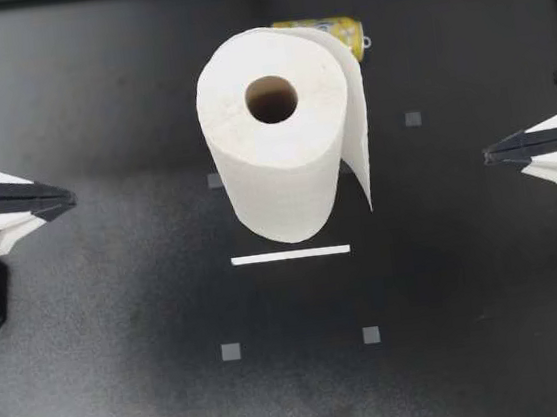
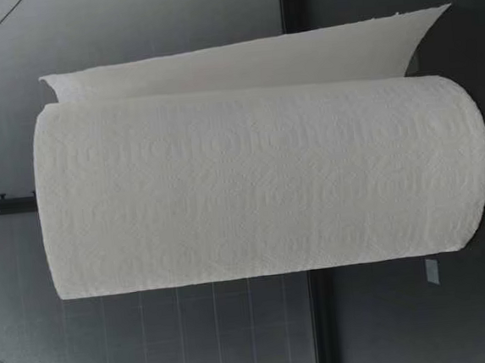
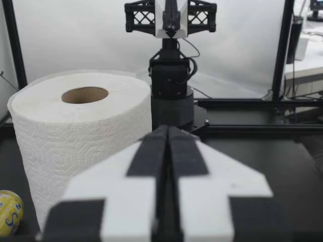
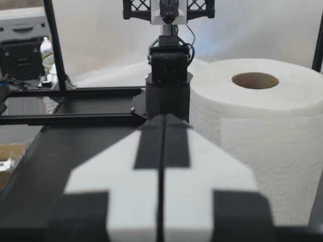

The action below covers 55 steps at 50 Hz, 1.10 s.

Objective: Pick up a piece of paper towel and place it on the spilled liquid.

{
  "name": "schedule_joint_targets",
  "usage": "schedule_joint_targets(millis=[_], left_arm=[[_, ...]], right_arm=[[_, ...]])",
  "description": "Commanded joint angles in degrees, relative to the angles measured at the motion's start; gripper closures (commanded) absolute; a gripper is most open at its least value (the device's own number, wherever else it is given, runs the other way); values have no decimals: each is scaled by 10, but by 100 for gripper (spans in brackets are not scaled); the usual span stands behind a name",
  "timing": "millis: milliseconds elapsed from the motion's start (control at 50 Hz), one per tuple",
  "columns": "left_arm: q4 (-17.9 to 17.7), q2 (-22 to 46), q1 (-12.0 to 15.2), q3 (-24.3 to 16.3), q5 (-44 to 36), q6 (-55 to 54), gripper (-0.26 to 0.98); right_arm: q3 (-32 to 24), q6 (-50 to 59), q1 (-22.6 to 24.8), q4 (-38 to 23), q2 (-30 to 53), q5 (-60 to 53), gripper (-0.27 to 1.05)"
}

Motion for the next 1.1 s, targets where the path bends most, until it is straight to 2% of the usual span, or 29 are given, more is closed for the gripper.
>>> schedule_joint_targets(millis=[0,100,280,440,740,900,960,1080], left_arm=[[-2,7,7,-6,-4,-1,52],[-3,13,7,-14,-5,1,60],[-2,56,10,-50,-4,7,61],[-2,120,26,-98,-2,7,61],[-2,233,68,-181,21,8,61],[0,282,80,-229,71,11,61],[0,294,83,-243,87,20,61],[-2,306,89,-259,99,33,61]], right_arm=[[-6,4,-1,0,4,-5,65],[-12,6,-1,-1,9,-4,76],[-52,4,-4,-1,40,46,77],[-135,0,-11,-13,86,243,77],[-276,16,4,-101,171,548,77],[-316,99,61,-211,212,660,77],[-325,161,96,-278,232,719,77],[-336,320,197,-444,277,866,77]])
